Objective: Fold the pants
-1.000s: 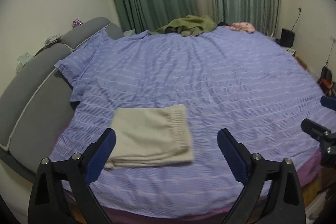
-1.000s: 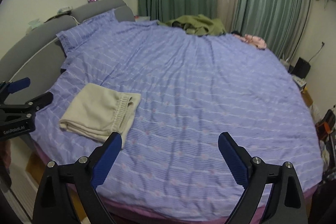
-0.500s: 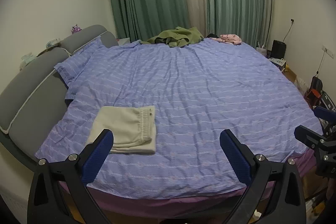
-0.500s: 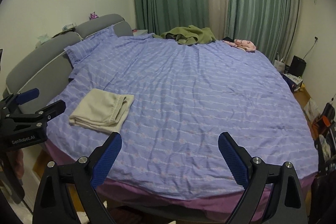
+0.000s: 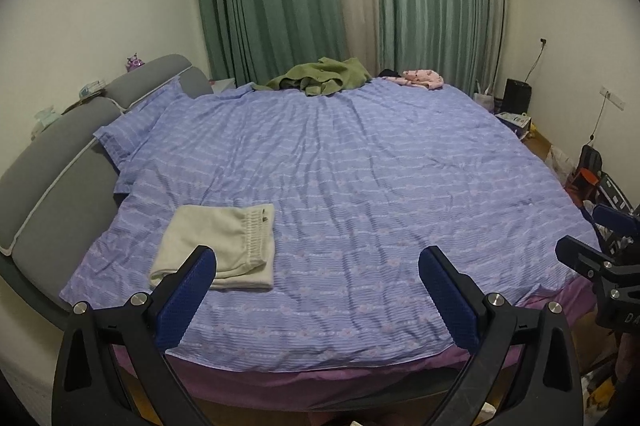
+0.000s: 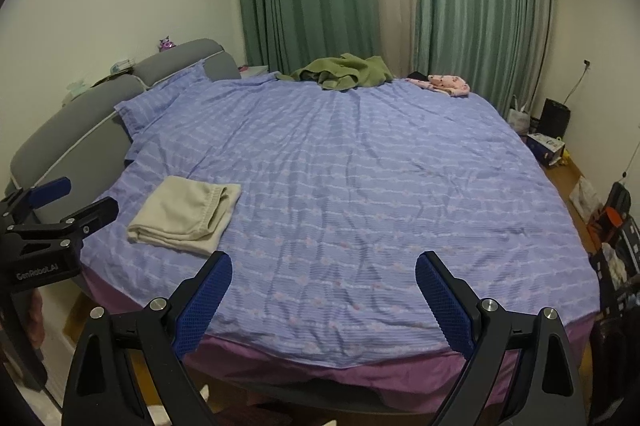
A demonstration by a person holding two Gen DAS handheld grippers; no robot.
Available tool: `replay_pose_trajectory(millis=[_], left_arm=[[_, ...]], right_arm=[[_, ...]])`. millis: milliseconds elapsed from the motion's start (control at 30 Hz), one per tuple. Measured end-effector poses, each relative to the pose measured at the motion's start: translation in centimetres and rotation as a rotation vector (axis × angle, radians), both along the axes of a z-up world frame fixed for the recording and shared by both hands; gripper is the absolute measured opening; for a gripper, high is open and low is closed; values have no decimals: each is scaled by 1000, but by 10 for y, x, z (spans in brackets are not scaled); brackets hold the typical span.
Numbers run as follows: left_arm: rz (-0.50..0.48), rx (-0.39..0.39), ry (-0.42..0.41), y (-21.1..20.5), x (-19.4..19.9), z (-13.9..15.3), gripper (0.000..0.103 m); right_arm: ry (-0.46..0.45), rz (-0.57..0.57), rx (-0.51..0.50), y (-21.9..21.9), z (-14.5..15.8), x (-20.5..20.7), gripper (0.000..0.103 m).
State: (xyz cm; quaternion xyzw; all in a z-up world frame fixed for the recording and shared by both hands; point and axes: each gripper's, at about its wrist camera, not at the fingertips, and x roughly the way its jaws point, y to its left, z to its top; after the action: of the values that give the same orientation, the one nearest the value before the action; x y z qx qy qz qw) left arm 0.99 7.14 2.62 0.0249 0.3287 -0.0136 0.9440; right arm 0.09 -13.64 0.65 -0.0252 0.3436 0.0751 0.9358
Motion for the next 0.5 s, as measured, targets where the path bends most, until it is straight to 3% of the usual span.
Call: replay_pose_trajectory(millis=[500], left_arm=[[-27, -11, -23, -10, -2, 12, 103]], right_arm=[[-44, -34, 22, -14, 14, -8, 94]])
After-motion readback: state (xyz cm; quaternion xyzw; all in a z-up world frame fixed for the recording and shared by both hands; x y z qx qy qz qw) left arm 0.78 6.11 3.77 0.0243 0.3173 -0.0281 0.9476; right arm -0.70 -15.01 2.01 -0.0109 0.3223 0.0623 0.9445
